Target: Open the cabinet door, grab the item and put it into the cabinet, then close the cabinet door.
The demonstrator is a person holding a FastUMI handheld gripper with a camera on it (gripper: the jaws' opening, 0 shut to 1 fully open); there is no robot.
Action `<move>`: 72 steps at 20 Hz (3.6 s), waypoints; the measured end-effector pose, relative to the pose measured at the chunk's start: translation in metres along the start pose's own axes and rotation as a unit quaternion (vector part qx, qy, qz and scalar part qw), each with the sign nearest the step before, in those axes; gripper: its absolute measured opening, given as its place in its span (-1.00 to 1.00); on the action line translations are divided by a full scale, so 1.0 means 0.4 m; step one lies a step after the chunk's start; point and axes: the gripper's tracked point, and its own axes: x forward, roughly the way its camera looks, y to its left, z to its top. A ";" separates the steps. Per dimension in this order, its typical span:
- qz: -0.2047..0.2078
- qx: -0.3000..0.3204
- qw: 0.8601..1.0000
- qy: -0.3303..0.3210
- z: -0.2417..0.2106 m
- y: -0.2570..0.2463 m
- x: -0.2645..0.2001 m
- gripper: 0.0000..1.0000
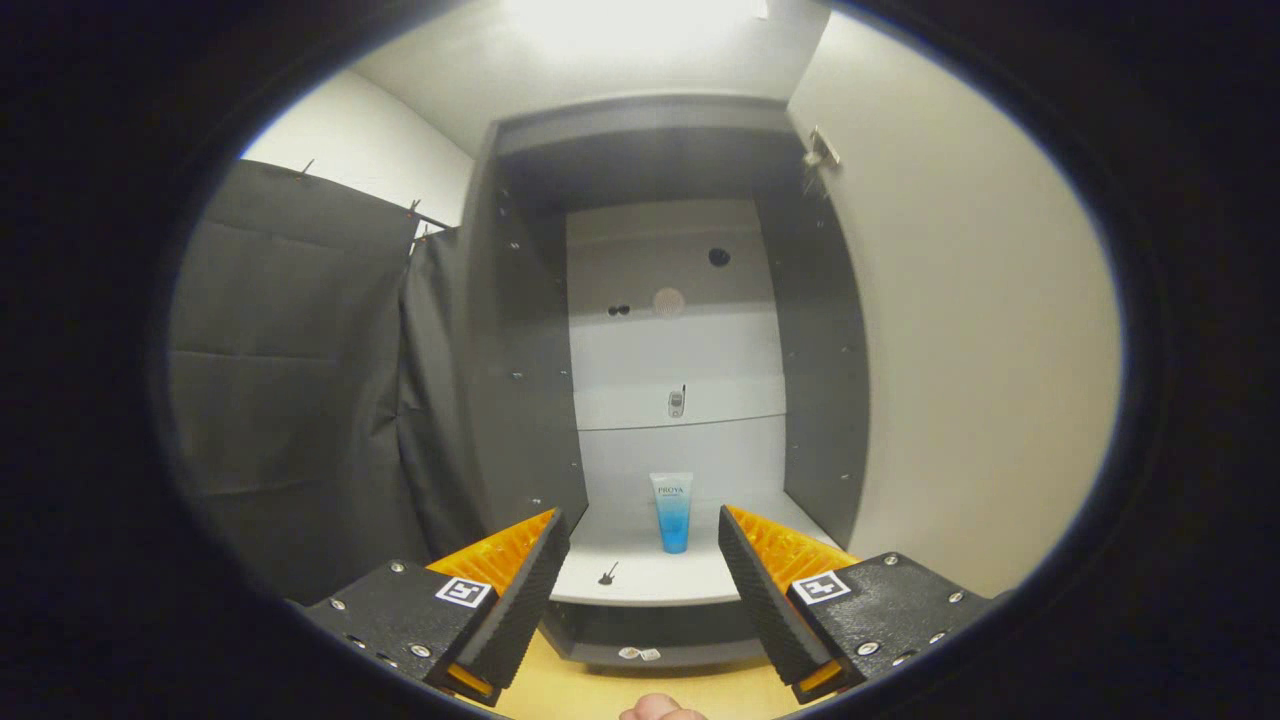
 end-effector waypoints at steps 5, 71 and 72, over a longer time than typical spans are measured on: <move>0.003 0.025 0.999 0.028 -0.023 -0.016 -0.211 0.86; 0.145 0.007 0.988 0.050 -0.064 -0.045 -0.310 0.86; 0.140 0.010 0.989 0.049 -0.066 -0.039 -0.307 0.85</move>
